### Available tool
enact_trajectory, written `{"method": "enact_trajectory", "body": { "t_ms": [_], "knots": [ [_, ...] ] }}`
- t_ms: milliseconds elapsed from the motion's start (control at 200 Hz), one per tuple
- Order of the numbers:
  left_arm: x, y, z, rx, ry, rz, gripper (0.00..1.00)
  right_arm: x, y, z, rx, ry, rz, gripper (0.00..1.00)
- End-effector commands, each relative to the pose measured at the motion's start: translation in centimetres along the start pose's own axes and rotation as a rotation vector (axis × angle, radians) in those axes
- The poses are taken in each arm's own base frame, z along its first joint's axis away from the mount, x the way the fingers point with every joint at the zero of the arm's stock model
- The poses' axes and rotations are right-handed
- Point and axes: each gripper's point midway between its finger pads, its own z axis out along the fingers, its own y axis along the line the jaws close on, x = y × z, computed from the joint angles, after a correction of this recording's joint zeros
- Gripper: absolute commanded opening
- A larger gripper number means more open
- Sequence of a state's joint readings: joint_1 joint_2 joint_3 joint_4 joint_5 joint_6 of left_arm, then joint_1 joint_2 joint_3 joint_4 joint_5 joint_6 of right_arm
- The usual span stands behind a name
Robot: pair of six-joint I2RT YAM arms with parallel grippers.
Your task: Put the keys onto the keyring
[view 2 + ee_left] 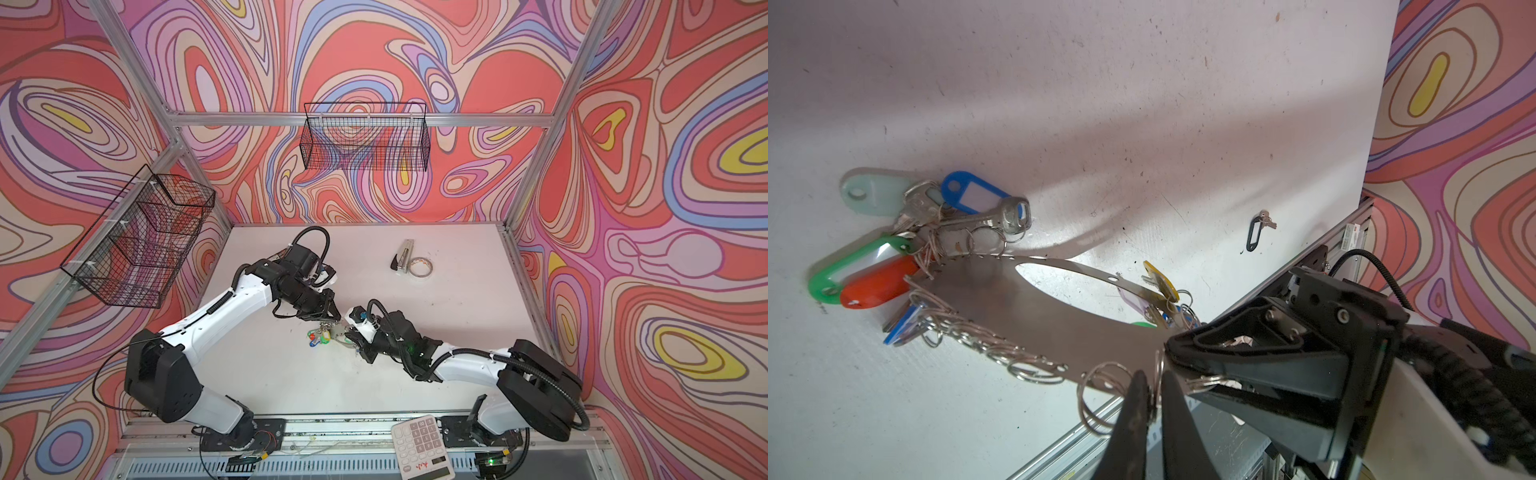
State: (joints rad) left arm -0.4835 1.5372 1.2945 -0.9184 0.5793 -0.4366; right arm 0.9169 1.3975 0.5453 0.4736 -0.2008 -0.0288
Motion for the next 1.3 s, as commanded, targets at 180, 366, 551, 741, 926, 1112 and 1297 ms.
{"method": "enact_trajectory", "body": {
  "t_ms": [180, 366, 551, 741, 926, 1112, 1297],
  "knots": [
    [0.2, 0.2, -0.2, -0.019, 0.023, 0.011, 0.0, 3.6, 0.3, 0.3, -0.008, 0.128, 0.018, 0.0],
    [0.4, 0.3, -0.4, -0.024, 0.022, 0.011, 0.0, 3.5, 0.3, 0.3, -0.008, 0.127, 0.018, 0.0],
    [0.1, 0.4, -0.6, -0.017, -0.046, 0.013, 0.0, 3.4, 0.2, 0.3, -0.002, 0.125, 0.022, 0.0],
    [-1.2, -0.1, -2.1, 0.035, -0.254, 0.031, 0.0, 3.4, 0.2, 0.2, -0.003, 0.122, 0.023, 0.0],
    [-1.6, 0.1, -3.4, 0.074, -0.442, 0.038, 0.0, 3.2, 0.3, 0.1, -0.008, 0.114, 0.028, 0.0],
    [-1.7, -0.2, -3.8, 0.076, -0.598, 0.096, 0.0, 3.0, 0.5, 0.1, -0.019, 0.109, 0.033, 0.0],
    [-2.2, -0.8, -3.9, 0.074, -0.749, 0.155, 0.0, 2.9, 0.5, 0.1, -0.016, 0.106, 0.04, 0.0]
  ]
}}
